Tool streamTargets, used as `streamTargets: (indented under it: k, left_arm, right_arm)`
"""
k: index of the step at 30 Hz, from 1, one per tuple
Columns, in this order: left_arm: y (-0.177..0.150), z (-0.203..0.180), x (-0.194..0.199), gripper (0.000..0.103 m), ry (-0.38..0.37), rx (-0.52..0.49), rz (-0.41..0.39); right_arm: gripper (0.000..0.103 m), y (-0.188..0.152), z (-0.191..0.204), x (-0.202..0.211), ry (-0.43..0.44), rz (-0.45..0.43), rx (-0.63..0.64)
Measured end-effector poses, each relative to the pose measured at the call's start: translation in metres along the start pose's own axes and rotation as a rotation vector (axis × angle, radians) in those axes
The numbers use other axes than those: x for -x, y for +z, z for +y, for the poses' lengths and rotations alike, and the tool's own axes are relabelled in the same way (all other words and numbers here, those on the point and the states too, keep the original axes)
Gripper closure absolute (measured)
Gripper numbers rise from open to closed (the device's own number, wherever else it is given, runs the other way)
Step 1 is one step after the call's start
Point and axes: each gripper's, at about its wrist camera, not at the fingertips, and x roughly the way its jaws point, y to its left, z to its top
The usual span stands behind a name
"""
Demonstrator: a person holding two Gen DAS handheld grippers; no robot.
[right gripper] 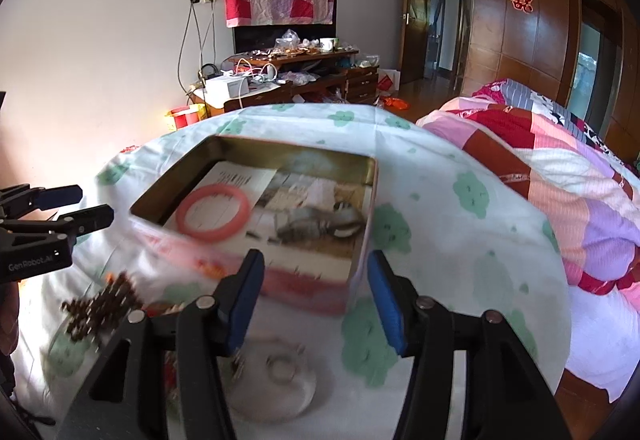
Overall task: Organize jewelry
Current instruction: 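Withdraw both tools from the tin back over the jewelry pile, then grasp the dark bead bracelet with the left tool and lift it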
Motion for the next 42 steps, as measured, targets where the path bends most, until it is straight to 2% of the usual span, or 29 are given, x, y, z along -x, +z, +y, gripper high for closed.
streamTargets:
  k: [8, 19, 22, 27, 29, 31, 36, 42]
  left_arm:
    - [-0.031, -0.011, 0.022, 0.039, -0.021, -0.022, -0.011]
    - [-0.051, -0.034, 0.018, 0.039, -0.048, -0.069, -0.004]
    - [-0.052, -0.032, 0.015, 0.048, -0.052, -0.060, -0.002]
    - [-0.056, -0.036, 0.010, 0.074, -0.079, -0.076, 0.004]
    - [-0.056, -0.037, 0.011, 0.077, -0.082, -0.078, 0.002]
    - [-0.056, -0.037, 0.012, 0.093, -0.095, -0.081, -0.003]
    - [-0.053, -0.034, 0.020, 0.095, -0.117, -0.065, -0.021]
    - [-0.042, -0.025, 0.042, 0.095, -0.127, -0.037, -0.085]
  right_arm:
    - [0.046, -0.028, 0.016, 0.013, 0.032, 0.040, 0.005]
    - [0.046, -0.046, 0.027, 0.021, 0.024, 0.036, 0.007]
    - [0.046, -0.049, 0.029, 0.020, 0.024, 0.036, 0.013]
    - [0.046, -0.055, 0.037, 0.017, 0.026, 0.044, 0.032]
    - [0.046, -0.056, 0.039, 0.017, 0.023, 0.043, 0.043]
    - [0.046, -0.057, 0.041, 0.016, 0.021, 0.044, 0.050]
    - [0.047, -0.058, 0.042, 0.016, 0.023, 0.041, 0.045]
    - [0.047, -0.057, 0.038, 0.018, 0.023, 0.025, 0.020]
